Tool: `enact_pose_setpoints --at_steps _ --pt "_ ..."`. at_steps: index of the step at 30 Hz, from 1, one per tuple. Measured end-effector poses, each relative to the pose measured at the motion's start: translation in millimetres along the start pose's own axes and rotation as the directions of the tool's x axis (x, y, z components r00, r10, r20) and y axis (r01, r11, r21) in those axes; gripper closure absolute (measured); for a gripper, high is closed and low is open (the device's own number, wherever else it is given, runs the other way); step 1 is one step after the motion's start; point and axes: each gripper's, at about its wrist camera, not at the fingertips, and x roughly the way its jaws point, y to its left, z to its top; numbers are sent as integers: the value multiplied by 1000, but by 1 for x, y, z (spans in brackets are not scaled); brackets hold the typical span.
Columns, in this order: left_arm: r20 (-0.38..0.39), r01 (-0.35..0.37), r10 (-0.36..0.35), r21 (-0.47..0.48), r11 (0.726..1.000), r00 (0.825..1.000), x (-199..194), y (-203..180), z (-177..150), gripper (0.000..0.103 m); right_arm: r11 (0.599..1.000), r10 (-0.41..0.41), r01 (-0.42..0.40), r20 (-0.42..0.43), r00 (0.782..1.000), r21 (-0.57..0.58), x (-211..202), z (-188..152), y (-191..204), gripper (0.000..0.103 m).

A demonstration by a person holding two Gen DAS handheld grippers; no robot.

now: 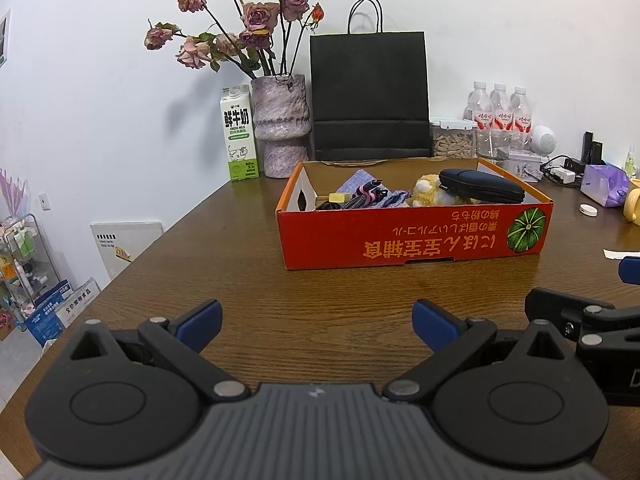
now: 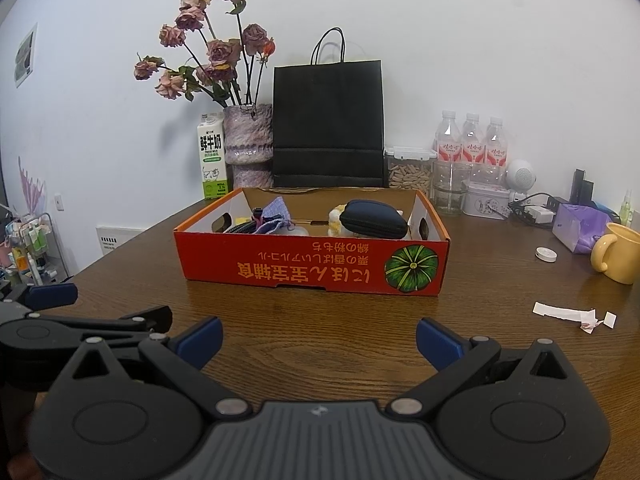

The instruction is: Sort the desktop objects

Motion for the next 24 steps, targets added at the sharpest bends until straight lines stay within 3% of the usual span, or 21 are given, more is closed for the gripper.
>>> enact_pose_setpoints --at_steps 24 --pt "7 -7 7 9 1000 1000 1 -2 -1 0 1000 -7 7 -4 1000 2 0 -2 1 0"
